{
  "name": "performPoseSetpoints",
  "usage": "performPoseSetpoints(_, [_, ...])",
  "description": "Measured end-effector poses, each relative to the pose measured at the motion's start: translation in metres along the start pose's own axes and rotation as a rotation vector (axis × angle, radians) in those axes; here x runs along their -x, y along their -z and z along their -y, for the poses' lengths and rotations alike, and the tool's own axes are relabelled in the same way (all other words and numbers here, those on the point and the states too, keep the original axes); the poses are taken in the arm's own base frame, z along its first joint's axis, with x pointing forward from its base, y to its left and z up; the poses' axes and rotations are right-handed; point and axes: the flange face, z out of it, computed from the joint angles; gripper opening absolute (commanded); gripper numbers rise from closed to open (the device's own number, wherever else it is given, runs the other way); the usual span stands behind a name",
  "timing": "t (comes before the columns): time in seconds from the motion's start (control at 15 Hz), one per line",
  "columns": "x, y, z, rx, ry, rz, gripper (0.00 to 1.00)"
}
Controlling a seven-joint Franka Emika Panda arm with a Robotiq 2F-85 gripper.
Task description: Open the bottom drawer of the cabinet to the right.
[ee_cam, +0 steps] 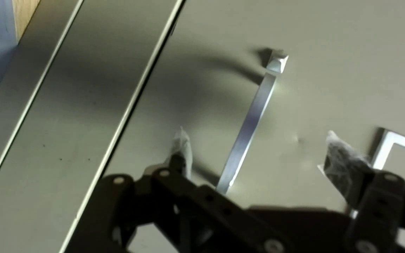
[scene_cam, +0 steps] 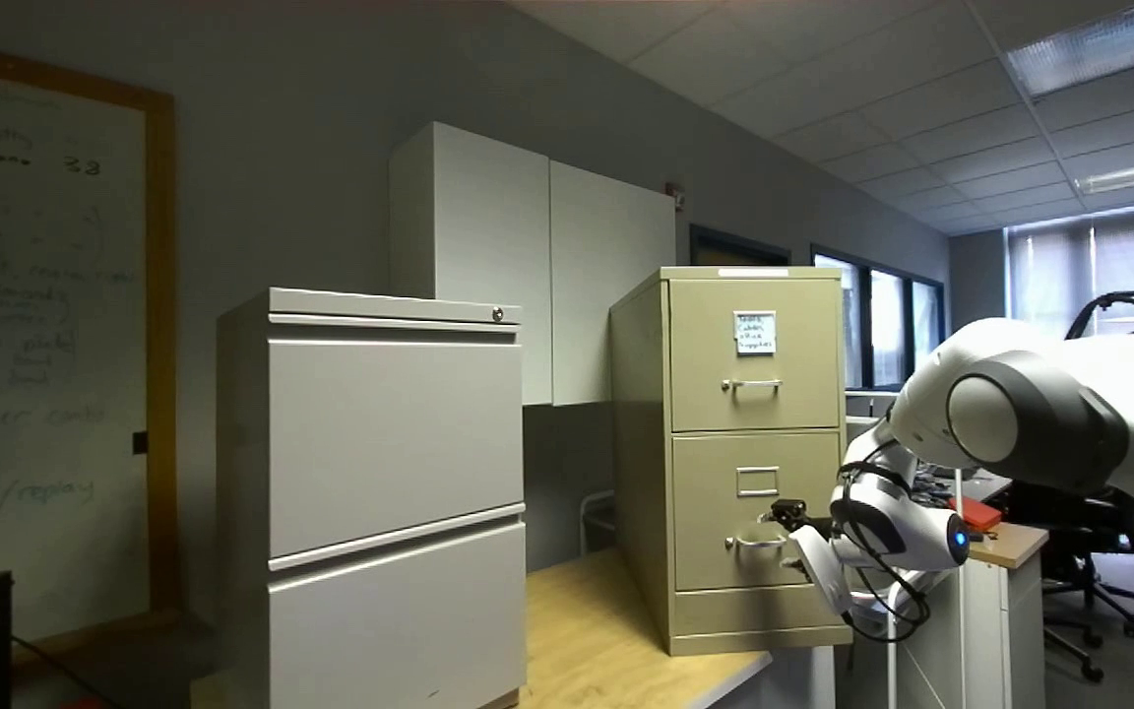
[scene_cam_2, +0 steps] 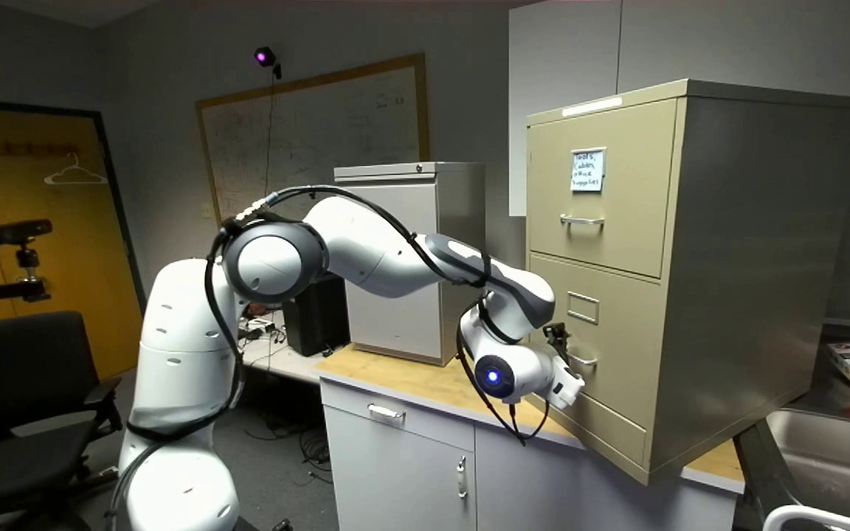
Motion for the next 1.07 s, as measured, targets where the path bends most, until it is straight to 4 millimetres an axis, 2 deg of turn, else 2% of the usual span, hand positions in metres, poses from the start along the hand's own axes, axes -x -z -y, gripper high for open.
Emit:
performPoseSetpoints(0.27, [-0.007, -0.009, 0.0, -0.002, 0.012, -0.004, 1.0])
performPoseSetpoints(0.33, [-0.008, -0.012, 0.001, -0.005, 0.017, -0.004, 0.75])
performPoseSetpoints(0.4, [-0.01, -0.016, 0.003, -0.007, 0.023, -0.003, 0.75])
performPoseSetpoints(0.67, [-0.012, -0.028, 0.007, -0.006, 0.047, 0.014, 0.43])
performPoseSetpoints(0.93, [-0.007, -0.032, -0.003, 0.019, 0.052, 0.035, 0.13])
performPoseSetpoints(1.0, [-0.005, -0.033, -0.007, 0.026, 0.051, 0.04, 0.08])
performPoseSetpoints(1.07, [-0.003, -0.035, -0.007, 0.021, 0.048, 0.044, 0.07])
